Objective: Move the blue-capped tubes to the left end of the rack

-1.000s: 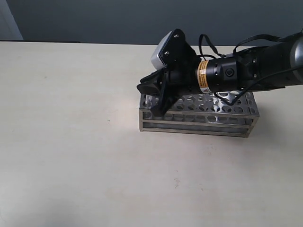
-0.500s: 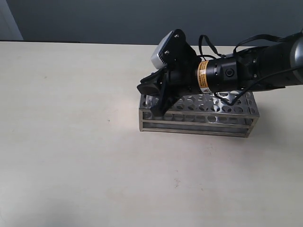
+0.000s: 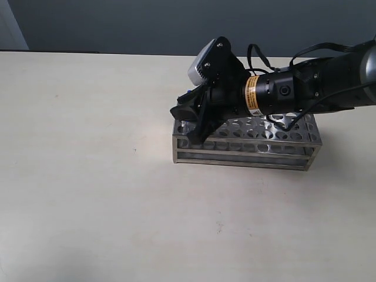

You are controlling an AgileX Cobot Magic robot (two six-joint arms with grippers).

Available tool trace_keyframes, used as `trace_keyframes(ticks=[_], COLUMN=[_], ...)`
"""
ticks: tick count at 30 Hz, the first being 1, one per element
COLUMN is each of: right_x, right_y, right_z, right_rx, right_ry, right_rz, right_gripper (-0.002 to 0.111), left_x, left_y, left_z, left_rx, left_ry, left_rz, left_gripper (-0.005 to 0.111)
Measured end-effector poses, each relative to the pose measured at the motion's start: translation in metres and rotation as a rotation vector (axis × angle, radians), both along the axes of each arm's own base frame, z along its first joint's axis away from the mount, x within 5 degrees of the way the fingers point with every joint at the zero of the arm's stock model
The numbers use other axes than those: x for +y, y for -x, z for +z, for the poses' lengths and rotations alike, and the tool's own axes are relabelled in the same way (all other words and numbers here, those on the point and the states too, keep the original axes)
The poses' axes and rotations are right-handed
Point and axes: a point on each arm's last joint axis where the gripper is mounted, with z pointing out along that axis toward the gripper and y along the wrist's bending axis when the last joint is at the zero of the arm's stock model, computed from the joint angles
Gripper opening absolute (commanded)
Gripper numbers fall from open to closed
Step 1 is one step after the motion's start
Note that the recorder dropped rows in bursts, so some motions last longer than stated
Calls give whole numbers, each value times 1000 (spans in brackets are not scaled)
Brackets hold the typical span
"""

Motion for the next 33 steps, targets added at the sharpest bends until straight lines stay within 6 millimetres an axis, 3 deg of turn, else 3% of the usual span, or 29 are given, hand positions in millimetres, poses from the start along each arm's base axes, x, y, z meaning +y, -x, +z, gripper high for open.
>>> trace_keyframes(ticks=[7,10,17,22,27,30,33], right_x=[1,-2,-18,-38,-58,-69,-79], right_y=[1,2,4,16,41,56,67], right_z=[2,13,59,108,161,184,193], right_rx=[-1,-36,-176,-278,-355,-373,-367], right_ry=[-12,-6,51,25,-95,-162,-193], right_rz=[14,-4,-144,-303,-429,-502,-563], right_gripper=[30,30,26,-1,-1,-1,-1], left_x=[0,0,0,0,0,0,0], left_y=[0,0,0,0,0,0,0], left_z=[0,0,0,0,0,0,0], left_rx=[0,0,0,0,0,0,0], left_ry=[0,0,0,0,0,0,0], left_rz=[0,0,0,0,0,0,0], left_gripper=[0,0,0,0,0,0,0])
